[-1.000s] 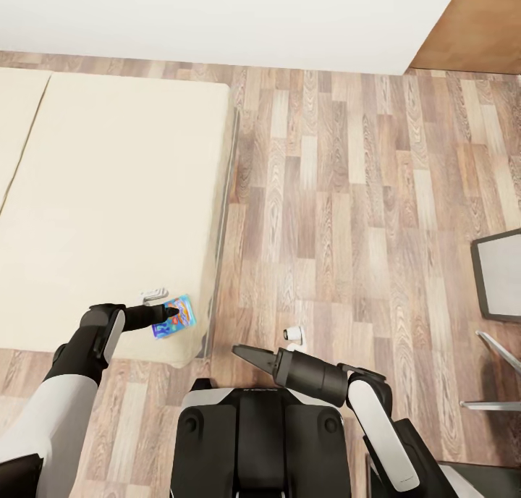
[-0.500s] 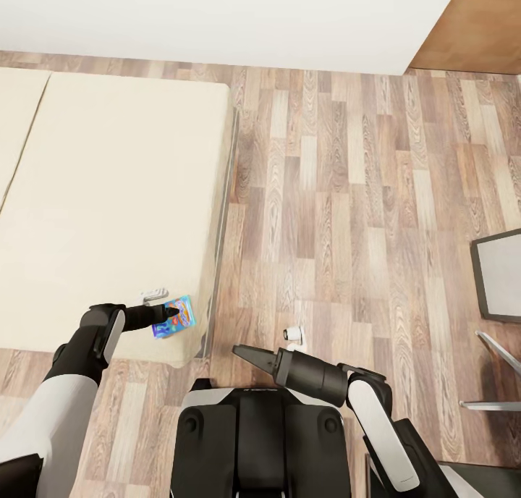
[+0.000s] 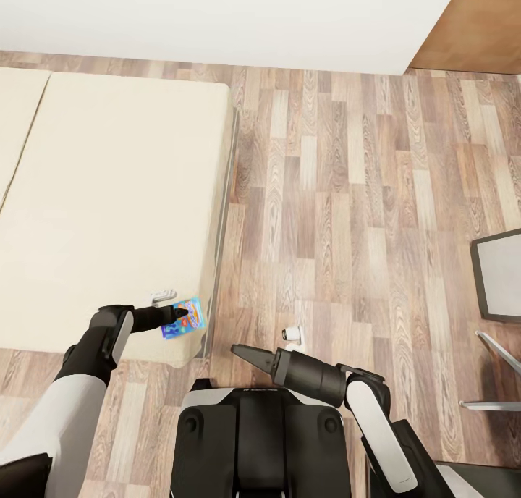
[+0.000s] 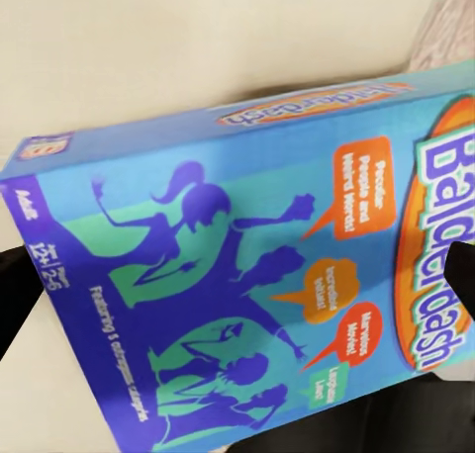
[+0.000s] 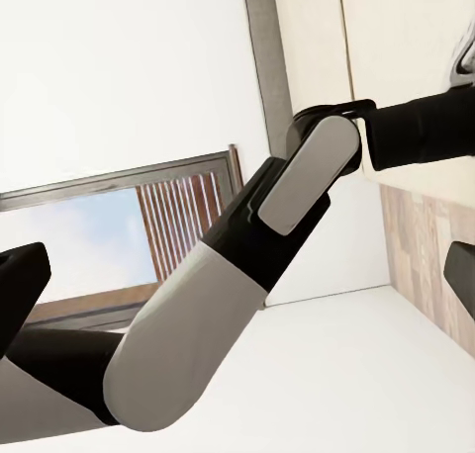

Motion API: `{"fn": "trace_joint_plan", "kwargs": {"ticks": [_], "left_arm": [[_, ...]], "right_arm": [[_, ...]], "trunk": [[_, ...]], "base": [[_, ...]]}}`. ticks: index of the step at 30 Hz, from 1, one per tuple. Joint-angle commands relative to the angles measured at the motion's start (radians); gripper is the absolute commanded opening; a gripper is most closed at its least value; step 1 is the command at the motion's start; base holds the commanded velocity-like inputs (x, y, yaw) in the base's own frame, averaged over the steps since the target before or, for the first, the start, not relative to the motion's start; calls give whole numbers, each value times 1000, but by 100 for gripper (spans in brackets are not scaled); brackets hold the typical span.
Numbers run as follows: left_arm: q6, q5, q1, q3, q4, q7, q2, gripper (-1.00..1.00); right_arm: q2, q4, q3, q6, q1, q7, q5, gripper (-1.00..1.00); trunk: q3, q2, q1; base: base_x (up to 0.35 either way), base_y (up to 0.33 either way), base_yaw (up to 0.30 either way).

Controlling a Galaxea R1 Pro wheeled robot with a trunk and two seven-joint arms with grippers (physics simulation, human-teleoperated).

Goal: Put all the toys in the child's room - the three board games (two on the bed and one on the table), the two jigsaw puzzles on the table, and the tennis ball on the table - inside the toy box on the table in the child's room.

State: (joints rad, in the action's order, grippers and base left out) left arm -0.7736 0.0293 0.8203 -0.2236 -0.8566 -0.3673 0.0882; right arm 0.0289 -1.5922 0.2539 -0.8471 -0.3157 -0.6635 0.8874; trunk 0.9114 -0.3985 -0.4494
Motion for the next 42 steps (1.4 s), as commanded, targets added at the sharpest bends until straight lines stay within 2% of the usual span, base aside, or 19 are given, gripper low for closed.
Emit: {"fn": "trace_joint_plan", "kwargs": {"ticks": [1,19,42], "left_arm": [[-5,4,0,-3,-1,-6,0,100],[-6,4,0,-3,-1,-9,-1,100],[-7,4,0,-5,-1,-47,1,100]], "right_arm": [[0,0,-1,-6,0,-1,2,100],[0,0,-1,-6,0,-3,2,100],[0,0,-1,-6,0,-4,2,100]], "trunk": [[1,-2,-1],[1,-2,-1],[1,-2,-1]], "base": [[0,0,0],[0,0,0],[0,0,0]]}}
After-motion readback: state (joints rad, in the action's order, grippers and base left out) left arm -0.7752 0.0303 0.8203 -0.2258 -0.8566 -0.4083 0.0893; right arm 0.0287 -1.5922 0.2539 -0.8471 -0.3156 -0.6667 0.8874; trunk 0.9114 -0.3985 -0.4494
